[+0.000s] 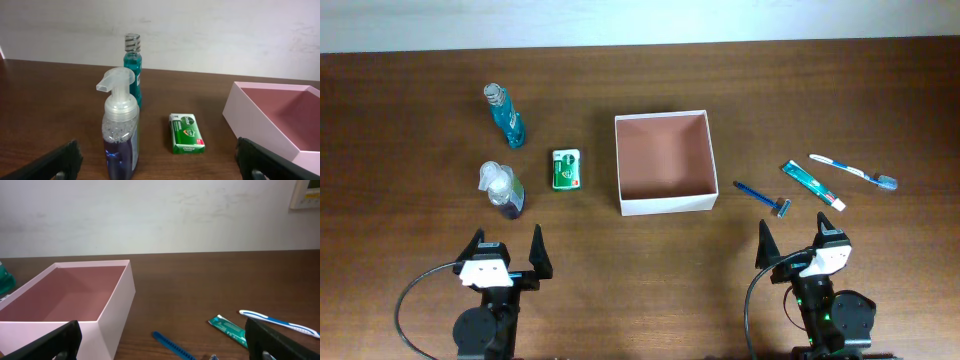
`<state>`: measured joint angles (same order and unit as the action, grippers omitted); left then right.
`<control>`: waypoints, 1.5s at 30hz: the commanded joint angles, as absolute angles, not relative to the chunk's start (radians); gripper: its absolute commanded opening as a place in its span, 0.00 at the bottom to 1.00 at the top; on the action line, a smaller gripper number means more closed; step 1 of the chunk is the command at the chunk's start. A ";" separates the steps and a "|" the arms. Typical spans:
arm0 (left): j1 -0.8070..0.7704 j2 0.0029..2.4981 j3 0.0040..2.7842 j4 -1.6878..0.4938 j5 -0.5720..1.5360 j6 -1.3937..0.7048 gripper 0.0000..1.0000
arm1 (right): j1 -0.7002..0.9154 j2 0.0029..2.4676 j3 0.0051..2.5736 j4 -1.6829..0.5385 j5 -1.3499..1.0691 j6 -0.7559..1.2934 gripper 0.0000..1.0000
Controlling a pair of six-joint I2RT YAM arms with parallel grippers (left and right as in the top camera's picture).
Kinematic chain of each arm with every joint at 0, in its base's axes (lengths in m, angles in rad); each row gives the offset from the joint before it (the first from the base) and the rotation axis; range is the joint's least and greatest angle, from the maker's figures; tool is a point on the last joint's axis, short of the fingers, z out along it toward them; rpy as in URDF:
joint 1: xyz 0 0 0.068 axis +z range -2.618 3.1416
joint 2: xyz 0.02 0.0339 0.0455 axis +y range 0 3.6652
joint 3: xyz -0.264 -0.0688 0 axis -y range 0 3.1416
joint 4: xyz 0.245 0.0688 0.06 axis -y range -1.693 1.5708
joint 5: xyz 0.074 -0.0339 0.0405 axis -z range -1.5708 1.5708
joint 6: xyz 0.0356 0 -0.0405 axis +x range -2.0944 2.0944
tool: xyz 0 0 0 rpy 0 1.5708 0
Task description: Pack container
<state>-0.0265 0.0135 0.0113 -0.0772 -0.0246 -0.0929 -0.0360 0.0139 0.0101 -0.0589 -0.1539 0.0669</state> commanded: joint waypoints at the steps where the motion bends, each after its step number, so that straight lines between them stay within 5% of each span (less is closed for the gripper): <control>1: -0.021 0.006 0.009 -0.083 -0.003 -0.073 0.99 | -0.041 0.004 0.006 -0.064 -0.146 0.059 0.99; 45: -0.021 0.006 0.009 -0.054 -0.006 -0.073 0.99 | -0.041 0.004 0.006 -0.064 -0.146 0.059 0.99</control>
<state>-0.0265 0.0135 0.0113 -0.0620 -0.0212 -0.0929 -0.0360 0.0139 0.0101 -0.0586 -0.1539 0.0666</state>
